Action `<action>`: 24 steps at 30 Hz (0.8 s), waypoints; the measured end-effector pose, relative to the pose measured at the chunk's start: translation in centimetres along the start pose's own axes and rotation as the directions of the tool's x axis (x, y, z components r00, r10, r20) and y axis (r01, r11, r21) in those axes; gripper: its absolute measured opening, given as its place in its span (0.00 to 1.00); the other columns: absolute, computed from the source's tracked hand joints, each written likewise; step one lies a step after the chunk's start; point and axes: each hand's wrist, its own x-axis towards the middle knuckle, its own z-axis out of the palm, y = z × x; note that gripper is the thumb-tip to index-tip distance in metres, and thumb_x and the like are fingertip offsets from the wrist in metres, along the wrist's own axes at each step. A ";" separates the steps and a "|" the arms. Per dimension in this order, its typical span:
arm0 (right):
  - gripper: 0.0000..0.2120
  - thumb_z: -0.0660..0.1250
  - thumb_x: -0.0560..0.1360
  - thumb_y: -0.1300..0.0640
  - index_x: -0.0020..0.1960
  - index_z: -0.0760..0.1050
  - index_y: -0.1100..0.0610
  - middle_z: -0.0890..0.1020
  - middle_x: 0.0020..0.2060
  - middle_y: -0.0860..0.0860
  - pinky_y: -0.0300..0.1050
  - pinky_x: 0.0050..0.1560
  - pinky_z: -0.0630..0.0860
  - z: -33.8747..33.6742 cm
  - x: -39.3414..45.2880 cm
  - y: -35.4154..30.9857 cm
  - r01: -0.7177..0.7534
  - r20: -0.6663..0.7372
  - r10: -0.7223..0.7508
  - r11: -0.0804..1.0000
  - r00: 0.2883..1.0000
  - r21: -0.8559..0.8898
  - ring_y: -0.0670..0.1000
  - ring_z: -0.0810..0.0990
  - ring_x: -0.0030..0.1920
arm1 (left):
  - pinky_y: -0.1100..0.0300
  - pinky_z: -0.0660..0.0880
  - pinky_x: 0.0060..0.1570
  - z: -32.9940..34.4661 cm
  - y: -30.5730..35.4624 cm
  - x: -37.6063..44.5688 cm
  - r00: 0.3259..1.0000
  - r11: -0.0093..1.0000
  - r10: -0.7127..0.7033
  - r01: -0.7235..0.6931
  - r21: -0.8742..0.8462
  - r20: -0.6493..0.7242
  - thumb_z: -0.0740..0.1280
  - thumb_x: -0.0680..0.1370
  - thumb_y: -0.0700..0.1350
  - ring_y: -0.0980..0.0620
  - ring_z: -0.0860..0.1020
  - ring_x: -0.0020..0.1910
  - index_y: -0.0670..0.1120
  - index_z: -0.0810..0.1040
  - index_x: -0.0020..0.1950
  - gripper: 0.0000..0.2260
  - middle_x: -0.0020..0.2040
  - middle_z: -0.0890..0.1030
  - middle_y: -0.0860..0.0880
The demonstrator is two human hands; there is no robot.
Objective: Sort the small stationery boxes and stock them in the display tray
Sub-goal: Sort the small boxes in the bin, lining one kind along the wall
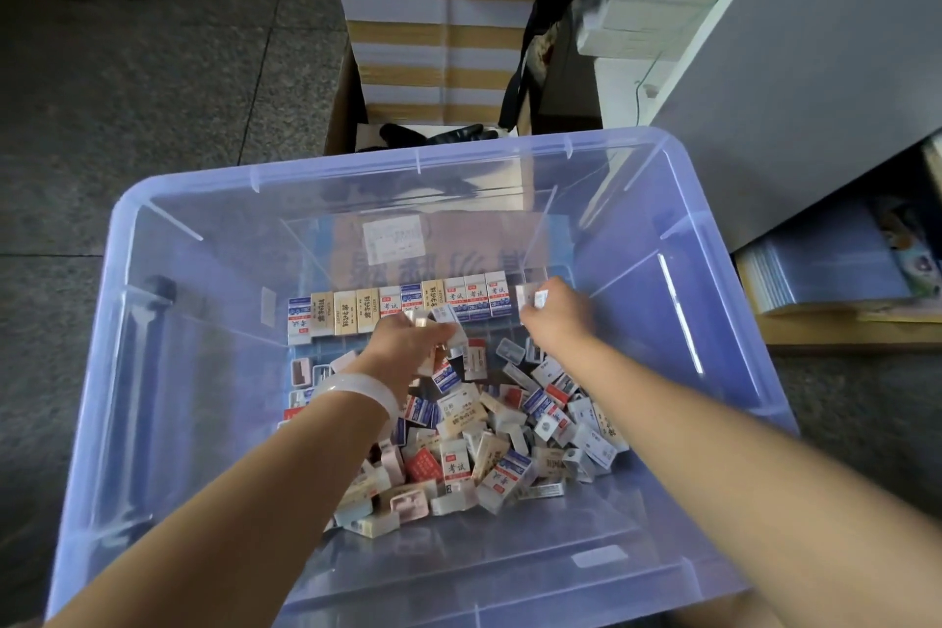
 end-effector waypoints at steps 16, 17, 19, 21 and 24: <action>0.12 0.61 0.78 0.63 0.60 0.65 0.62 0.78 0.52 0.59 0.48 0.40 0.75 0.4 0.7 0.2 0.129 -0.141 -0.136 0.990 0.981 -0.059 0.60 0.79 0.48 | 0.61 0.72 0.32 0.9 -0.8 0.4 0.998 0.994 0.058 -0.058 0.088 0.012 0.68 0.77 0.42 0.52 0.72 0.30 0.38 0.76 0.49 0.07 0.33 0.76 0.47; 0.10 0.59 0.79 0.64 0.59 0.65 0.62 0.78 0.51 0.60 0.48 0.39 0.74 0.4 0.6 0.3 0.124 -0.155 -0.132 0.991 0.979 -0.058 0.60 0.79 0.47 | 0.60 0.72 0.33 0.9 -0.9 0.3 0.998 0.994 0.057 -0.058 0.090 0.020 0.67 0.77 0.42 0.52 0.72 0.30 0.37 0.77 0.51 0.09 0.33 0.76 0.47; 0.08 0.56 0.78 0.67 0.57 0.65 0.63 0.78 0.50 0.61 0.50 0.40 0.74 0.4 0.7 0.3 0.097 -0.199 -0.113 0.992 0.974 -0.086 0.61 0.79 0.47 | 0.60 0.73 0.34 0.9 -0.9 0.1 0.998 0.995 0.052 -0.054 0.083 0.027 0.67 0.77 0.42 0.53 0.72 0.30 0.37 0.76 0.52 0.09 0.34 0.76 0.47; 0.08 0.54 0.78 0.69 0.56 0.67 0.63 0.79 0.49 0.61 0.50 0.41 0.73 0.2 1.1 0.5 0.061 -0.227 -0.085 0.992 0.970 -0.111 0.62 0.78 0.46 | 0.60 0.73 0.33 0.7 -0.8 0.0 0.998 0.997 0.049 -0.050 0.064 0.028 0.67 0.77 0.42 0.53 0.73 0.30 0.37 0.76 0.52 0.09 0.35 0.76 0.46; 0.09 0.55 0.77 0.69 0.51 0.72 0.61 0.80 0.46 0.60 0.46 0.39 0.71 0.2 1.5 0.9 0.058 -0.205 -0.079 0.993 0.976 -0.107 0.60 0.78 0.45 | 0.63 0.73 0.27 0.5 -0.7 -0.2 0.998 0.996 0.061 -0.062 0.066 0.027 0.67 0.78 0.42 0.53 0.72 0.30 0.39 0.75 0.48 0.06 0.35 0.75 0.46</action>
